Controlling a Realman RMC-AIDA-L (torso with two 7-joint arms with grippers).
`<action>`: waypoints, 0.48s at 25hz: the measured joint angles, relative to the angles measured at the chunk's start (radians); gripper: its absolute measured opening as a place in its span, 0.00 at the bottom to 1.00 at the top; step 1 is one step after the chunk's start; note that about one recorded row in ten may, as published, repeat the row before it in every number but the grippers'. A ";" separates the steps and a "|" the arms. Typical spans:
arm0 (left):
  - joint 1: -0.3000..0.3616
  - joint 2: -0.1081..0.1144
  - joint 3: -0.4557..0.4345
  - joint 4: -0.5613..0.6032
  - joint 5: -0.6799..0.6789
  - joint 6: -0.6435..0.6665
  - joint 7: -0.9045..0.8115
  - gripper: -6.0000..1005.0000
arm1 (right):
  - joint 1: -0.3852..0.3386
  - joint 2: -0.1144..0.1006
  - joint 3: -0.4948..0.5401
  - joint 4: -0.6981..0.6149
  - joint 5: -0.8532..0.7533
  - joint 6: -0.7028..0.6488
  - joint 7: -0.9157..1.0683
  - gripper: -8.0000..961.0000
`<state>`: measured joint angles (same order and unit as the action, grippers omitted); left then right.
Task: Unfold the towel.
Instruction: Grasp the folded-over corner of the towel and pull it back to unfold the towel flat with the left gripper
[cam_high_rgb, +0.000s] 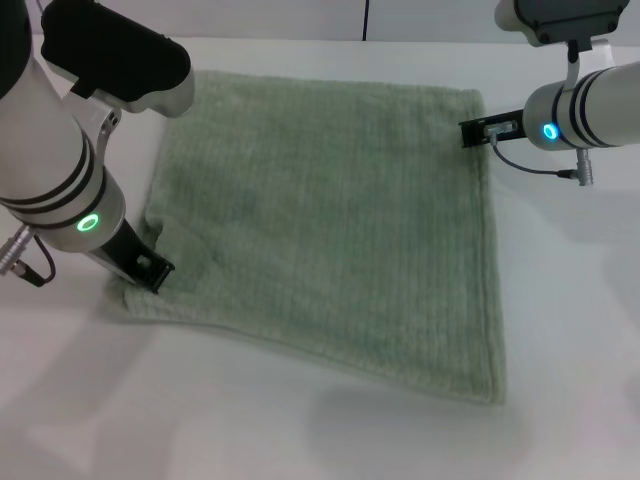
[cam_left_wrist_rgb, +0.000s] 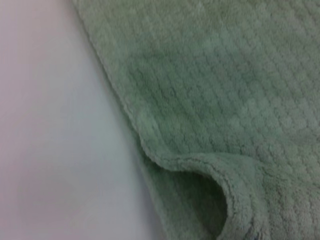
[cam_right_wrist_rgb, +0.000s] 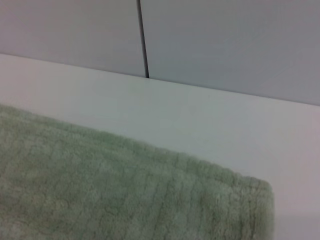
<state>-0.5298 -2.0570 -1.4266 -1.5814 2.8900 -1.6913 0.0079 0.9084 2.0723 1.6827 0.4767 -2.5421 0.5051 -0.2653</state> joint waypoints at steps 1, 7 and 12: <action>0.003 0.000 0.000 -0.004 0.000 -0.005 -0.002 0.08 | 0.000 0.000 0.000 0.000 0.000 0.000 0.000 0.01; 0.042 -0.002 0.021 -0.028 0.000 -0.009 -0.019 0.09 | 0.000 0.000 0.000 0.004 0.000 0.000 0.000 0.01; 0.076 -0.001 0.062 -0.034 0.000 0.008 -0.038 0.09 | 0.000 0.000 0.000 0.005 0.001 0.000 0.000 0.01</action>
<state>-0.4533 -2.0585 -1.3651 -1.6152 2.8899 -1.6833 -0.0305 0.9080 2.0724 1.6827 0.4821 -2.5411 0.5049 -0.2653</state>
